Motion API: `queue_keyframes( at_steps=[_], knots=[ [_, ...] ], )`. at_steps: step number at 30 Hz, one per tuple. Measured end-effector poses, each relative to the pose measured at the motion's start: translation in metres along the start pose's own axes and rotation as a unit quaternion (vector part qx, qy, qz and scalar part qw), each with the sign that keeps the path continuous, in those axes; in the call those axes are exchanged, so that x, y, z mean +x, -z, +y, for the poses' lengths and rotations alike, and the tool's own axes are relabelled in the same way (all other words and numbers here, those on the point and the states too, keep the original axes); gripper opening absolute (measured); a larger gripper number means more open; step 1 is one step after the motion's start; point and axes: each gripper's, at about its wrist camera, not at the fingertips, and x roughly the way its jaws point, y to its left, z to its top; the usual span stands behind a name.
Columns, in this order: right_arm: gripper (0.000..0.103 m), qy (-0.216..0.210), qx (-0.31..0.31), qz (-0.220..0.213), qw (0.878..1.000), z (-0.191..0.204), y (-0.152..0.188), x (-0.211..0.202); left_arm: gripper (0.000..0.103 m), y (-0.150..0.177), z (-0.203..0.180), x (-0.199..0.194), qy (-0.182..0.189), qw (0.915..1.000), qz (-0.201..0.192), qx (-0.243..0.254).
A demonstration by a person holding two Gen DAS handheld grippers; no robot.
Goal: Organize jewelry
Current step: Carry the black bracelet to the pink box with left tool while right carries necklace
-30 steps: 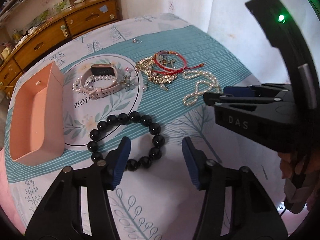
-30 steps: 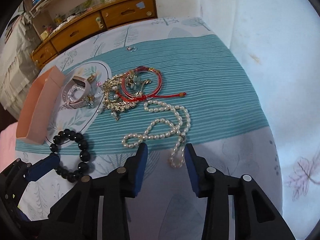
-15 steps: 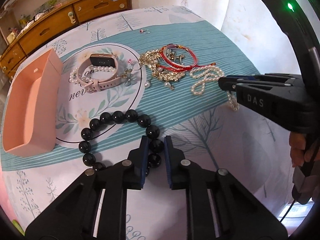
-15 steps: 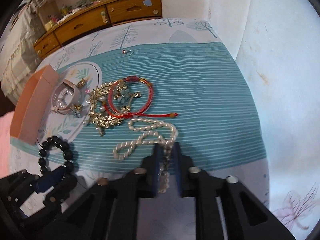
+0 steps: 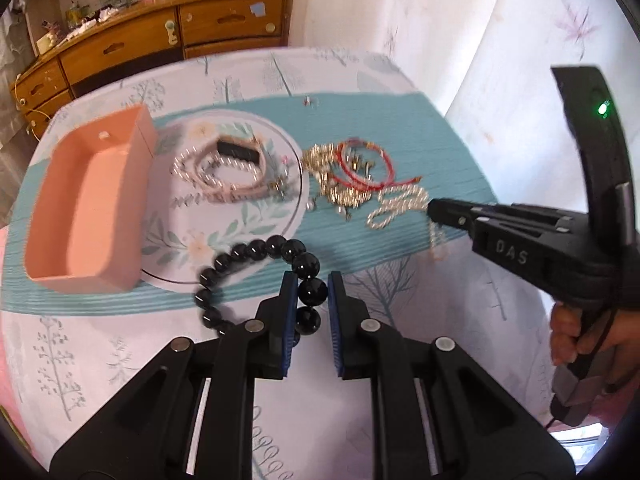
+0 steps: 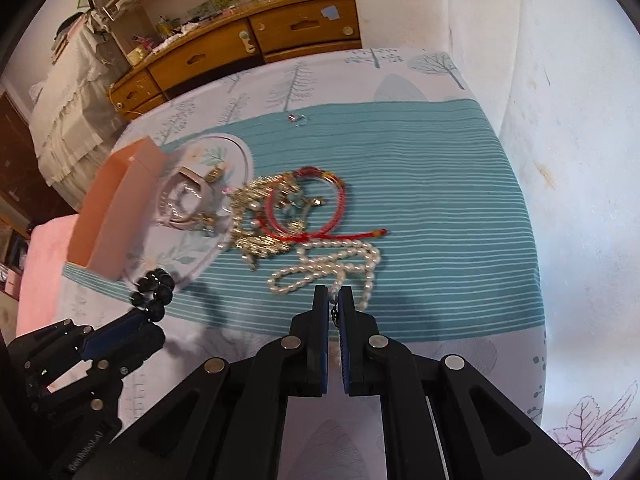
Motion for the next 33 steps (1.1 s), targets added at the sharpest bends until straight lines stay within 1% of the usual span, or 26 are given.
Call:
queue_keyframes(
  at_steps=[1,2,4,5,8,13,16,18,24,27,30,33],
  knots=[
    [0.004,-0.009,0.004,-0.004,1.0,0.001,-0.002,-0.004,0.013,-0.002,0.002,-0.006,0.004,1.0,-0.002,0.001],
    [0.004,-0.018,0.007,-0.009,1.0,0.003,0.005,-0.014,0.013,-0.007,0.005,-0.014,0.012,0.9999,-0.003,0.003],
    [0.004,-0.038,0.011,-0.023,0.999,0.008,-0.001,-0.027,0.013,-0.012,0.009,-0.025,0.02,0.9998,-0.005,0.006],
    [0.004,-0.041,0.01,-0.028,0.999,0.011,-0.001,-0.033,0.013,-0.015,0.014,-0.033,0.026,0.9996,-0.007,0.006],
    [0.004,-0.045,0.003,-0.055,0.997,0.023,-0.011,-0.053,0.013,-0.023,0.025,-0.051,0.048,0.9988,-0.011,0.004],
    [0.004,-0.049,-0.011,-0.102,0.993,0.046,-0.033,-0.09,0.013,-0.04,0.044,-0.087,0.082,0.9959,-0.038,0.006],
    [0.004,-0.048,-0.024,-0.131,0.99,0.064,-0.049,-0.115,0.013,-0.049,0.06,-0.108,0.1,0.9937,-0.051,-0.005],
    [0.004,-0.052,-0.032,-0.15,0.987,0.078,-0.059,-0.13,0.013,-0.055,0.074,-0.123,0.11,0.9916,-0.066,-0.016],
    [0.004,-0.085,-0.051,-0.206,0.973,0.131,-0.084,-0.168,0.013,-0.067,0.119,-0.16,0.101,0.988,-0.113,-0.027],
    [0.004,-0.109,-0.058,-0.229,0.965,0.164,-0.094,-0.183,0.013,-0.07,0.141,-0.17,0.091,0.987,-0.128,-0.036],
    [0.004,-0.133,-0.068,-0.244,0.958,0.198,-0.101,-0.196,0.013,-0.069,0.164,-0.173,0.079,0.9868,-0.133,-0.047],
    [0.004,-0.163,-0.076,-0.248,0.952,0.231,-0.104,-0.201,0.013,-0.062,0.189,-0.162,0.082,0.9855,-0.134,-0.064]
  ],
)
